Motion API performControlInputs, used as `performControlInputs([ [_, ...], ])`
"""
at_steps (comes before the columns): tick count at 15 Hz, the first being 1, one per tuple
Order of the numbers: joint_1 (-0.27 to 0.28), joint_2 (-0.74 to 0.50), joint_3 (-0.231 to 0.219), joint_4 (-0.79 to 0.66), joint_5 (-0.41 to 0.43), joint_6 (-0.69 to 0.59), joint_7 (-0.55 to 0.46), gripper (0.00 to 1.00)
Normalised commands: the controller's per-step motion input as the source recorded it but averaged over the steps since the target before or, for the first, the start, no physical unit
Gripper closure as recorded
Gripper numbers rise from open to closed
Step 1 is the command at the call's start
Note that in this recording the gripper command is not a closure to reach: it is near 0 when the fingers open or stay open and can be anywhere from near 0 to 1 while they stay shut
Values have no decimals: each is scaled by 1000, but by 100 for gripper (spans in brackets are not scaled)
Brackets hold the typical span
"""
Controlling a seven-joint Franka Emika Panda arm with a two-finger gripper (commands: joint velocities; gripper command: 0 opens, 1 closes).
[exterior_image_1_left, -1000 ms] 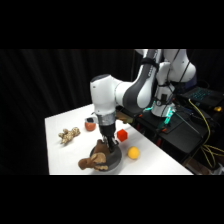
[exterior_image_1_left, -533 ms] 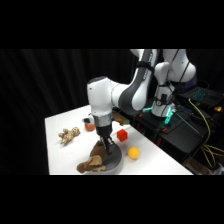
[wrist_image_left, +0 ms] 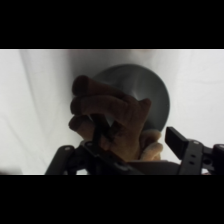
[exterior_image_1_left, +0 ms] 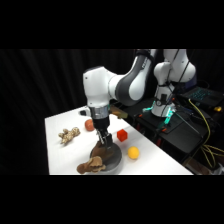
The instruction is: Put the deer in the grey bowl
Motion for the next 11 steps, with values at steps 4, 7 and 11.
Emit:
performControlInputs([
  [4, -61, -549, -37, 5, -18, -535, 39, 0],
  [7, -54, -429, -65, 65, 21, -484, -8, 0],
  [11, -1, -299, -50, -45, -39, -262, 76, 0],
])
